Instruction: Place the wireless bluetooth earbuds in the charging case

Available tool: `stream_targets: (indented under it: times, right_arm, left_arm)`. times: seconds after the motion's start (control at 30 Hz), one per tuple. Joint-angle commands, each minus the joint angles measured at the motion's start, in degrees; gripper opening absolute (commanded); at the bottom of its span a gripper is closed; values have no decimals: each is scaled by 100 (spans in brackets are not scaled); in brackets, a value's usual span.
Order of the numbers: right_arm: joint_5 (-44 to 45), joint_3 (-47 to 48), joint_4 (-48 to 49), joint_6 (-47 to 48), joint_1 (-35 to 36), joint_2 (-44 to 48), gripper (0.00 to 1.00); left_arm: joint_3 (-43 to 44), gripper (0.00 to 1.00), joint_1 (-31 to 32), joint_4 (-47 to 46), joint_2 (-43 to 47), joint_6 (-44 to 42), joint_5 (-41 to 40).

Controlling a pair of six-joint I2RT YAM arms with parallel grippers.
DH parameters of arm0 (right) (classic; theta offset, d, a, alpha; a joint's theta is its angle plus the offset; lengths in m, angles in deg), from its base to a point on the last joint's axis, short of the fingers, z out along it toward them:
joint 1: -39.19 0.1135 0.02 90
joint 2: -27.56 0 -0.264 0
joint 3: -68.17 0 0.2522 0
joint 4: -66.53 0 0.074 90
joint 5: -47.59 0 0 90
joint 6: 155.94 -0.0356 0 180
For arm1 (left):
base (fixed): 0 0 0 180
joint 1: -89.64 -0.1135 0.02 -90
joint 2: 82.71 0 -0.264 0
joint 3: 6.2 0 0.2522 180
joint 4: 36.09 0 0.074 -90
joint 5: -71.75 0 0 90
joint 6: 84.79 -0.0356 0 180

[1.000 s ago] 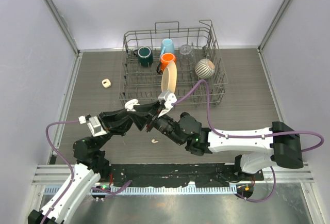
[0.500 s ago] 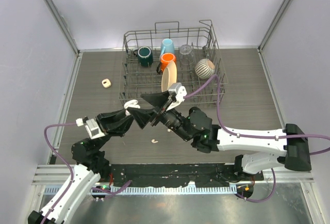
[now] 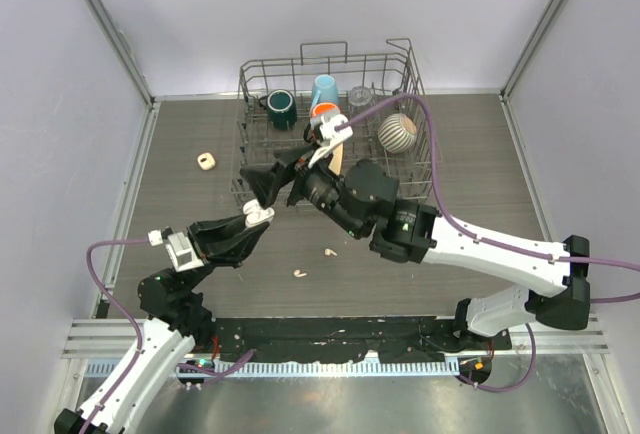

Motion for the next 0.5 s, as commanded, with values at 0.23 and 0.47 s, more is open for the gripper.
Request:
stream_targets:
  times: [0.23, 0.47]
  right_arm:
    - [-1543, 778, -2508, -871, -903, -385, 85]
    - [-2009, 620, -2781, -678, -920, -192, 85]
  left_arm:
    - [312, 0, 3, -294, -98, 64, 515]
    - [338, 0, 3, -286, -186, 55, 515]
